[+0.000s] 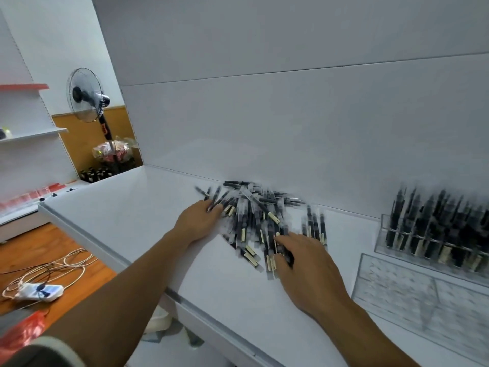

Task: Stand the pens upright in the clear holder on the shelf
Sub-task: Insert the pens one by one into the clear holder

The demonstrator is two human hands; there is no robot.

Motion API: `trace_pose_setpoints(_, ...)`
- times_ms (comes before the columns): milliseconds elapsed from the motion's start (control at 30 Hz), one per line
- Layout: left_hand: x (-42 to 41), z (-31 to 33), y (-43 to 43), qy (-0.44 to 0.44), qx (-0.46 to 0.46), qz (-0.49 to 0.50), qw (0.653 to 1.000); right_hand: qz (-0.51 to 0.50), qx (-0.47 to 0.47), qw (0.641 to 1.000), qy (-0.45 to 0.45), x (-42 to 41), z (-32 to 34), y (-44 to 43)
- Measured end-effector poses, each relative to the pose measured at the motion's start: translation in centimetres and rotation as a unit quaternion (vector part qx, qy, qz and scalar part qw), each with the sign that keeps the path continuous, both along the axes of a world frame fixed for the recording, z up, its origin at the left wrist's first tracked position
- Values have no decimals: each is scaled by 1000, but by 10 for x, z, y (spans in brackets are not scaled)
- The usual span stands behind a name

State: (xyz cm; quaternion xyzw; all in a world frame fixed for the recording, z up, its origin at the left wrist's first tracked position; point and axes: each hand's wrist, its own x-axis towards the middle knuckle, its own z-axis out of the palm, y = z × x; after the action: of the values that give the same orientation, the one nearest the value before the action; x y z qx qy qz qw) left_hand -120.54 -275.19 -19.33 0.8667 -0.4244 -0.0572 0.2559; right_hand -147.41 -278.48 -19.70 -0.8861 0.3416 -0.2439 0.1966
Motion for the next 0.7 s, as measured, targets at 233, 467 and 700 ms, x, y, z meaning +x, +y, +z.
trace_pose_setpoints(233, 8, 4, -8, 37, -113, 47, 992, -6, 8, 1000, -16, -4, 4, 2)
trace_pose_setpoints(467, 39, 32, -35, 107, -13, 134, 985, -24, 14, 999, -31, 2, 1, 0)
trace_pose_setpoints(700, 49, 28, -45, 63, -1, 153, 986, -31, 52, 991, -118, 5, 5, -6)
